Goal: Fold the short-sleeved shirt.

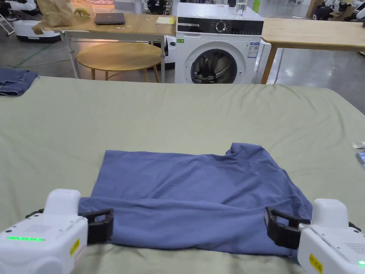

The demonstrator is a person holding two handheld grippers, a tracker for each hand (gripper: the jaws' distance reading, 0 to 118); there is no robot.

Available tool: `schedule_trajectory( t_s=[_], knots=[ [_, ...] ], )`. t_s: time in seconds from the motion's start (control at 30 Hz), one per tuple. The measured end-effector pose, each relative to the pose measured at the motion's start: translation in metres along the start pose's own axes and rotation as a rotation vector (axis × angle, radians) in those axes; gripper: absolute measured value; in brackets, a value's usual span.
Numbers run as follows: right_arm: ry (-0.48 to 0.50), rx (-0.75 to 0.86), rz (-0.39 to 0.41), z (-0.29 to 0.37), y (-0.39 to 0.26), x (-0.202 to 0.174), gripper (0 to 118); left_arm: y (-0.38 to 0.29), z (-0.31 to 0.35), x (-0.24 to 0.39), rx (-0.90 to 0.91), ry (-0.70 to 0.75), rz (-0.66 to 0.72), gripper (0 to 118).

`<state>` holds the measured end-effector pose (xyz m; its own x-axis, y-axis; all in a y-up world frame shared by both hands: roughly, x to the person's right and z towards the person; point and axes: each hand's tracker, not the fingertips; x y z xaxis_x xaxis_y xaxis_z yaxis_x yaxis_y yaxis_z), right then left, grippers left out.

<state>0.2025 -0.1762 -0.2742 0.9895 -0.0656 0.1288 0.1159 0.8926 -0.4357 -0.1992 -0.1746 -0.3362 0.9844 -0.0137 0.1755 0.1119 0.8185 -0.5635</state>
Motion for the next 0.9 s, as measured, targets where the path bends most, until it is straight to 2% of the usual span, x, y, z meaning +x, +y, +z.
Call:
schedule_trajectory(
  t_s=[0.03, 0.07, 0.1, 0.13, 0.17, 0.23, 0.27, 0.33, 0.4, 0.47, 0.5, 0.53, 0.57, 0.6, 0.63, 0.67, 0.7, 0.83, 0.87, 0.9],
  knots=[
    [0.018, 0.017, 0.0, 0.009, -0.004, -0.011, 102, -0.012, 0.006, 0.009, 0.01, 0.018, -0.003, 104],
    [0.012, 0.026, 0.001, 0.016, -0.009, -0.021, 92, -0.023, 0.003, 0.009, 0.015, 0.017, -0.003, 91],
    [0.009, 0.041, 0.011, 0.021, -0.014, -0.03, 63, -0.033, 0.004, 0.012, 0.01, 0.003, 0.006, 41],
    [0.003, 0.052, 0.035, 0.023, -0.017, -0.038, 28, -0.041, 0.005, 0.015, 0.0, 0.003, 0.02, 0],
    [-0.004, 0.054, 0.05, 0.024, -0.02, -0.044, 0, -0.049, 0.004, 0.017, -0.019, 0.02, 0.017, 0],
    [-0.012, 0.057, 0.063, 0.029, -0.021, -0.046, 0, -0.057, -0.004, 0.007, -0.055, -0.019, 0.027, 0],
    [0.045, 0.017, 0.06, 0.028, -0.019, -0.046, 0, -0.059, -0.006, 0.001, -0.072, -0.003, 0.043, 0],
    [0.026, 0.023, 0.057, 0.032, -0.019, -0.045, 0, -0.063, -0.008, -0.009, -0.076, 0.032, 0.036, 0],
    [0.012, 0.023, 0.068, 0.033, -0.022, -0.041, 0, -0.063, -0.012, -0.025, -0.094, 0.035, 0.085, 0],
    [0.006, 0.015, 0.044, 0.034, -0.02, -0.035, 0, -0.062, -0.017, -0.034, -0.11, 0.05, 0.108, 0],
    [-0.001, 0.012, 0.038, 0.033, -0.02, -0.032, 0, -0.061, -0.023, -0.039, -0.127, 0.066, 0.121, 18],
    [-0.014, 0.007, 0.035, 0.031, -0.024, -0.029, 0, -0.06, -0.03, -0.044, -0.154, 0.094, 0.133, 50],
    [-0.025, 0.001, 0.029, 0.031, -0.024, -0.026, 0, -0.059, -0.036, -0.05, -0.152, 0.105, 0.139, 74],
    [-0.031, -0.002, 0.02, 0.031, -0.024, -0.022, 0, -0.057, -0.038, -0.049, -0.16, 0.104, 0.148, 86],
    [-0.036, -0.009, 0.014, 0.031, -0.024, -0.019, 0, -0.055, -0.045, -0.052, -0.171, 0.104, 0.154, 86],
    [-0.046, -0.013, 0.011, 0.031, -0.027, -0.015, 0, -0.052, -0.051, -0.054, -0.168, 0.104, 0.153, 109],
    [-0.057, -0.015, 0.01, 0.031, -0.028, -0.012, 0, -0.049, -0.056, -0.056, -0.164, 0.106, 0.149, 116],
    [-0.089, -0.04, -0.008, 0.025, -0.031, 0.006, 0, -0.038, -0.088, -0.056, -0.199, 0.109, 0.13, 116],
    [-0.1, -0.045, -0.004, 0.024, -0.031, 0.01, 0, -0.036, -0.095, -0.053, -0.208, 0.107, 0.12, 114],
    [-0.116, -0.053, 0.002, 0.023, -0.031, 0.014, 0, -0.034, -0.102, -0.053, -0.216, 0.105, 0.112, 104]
  ],
)
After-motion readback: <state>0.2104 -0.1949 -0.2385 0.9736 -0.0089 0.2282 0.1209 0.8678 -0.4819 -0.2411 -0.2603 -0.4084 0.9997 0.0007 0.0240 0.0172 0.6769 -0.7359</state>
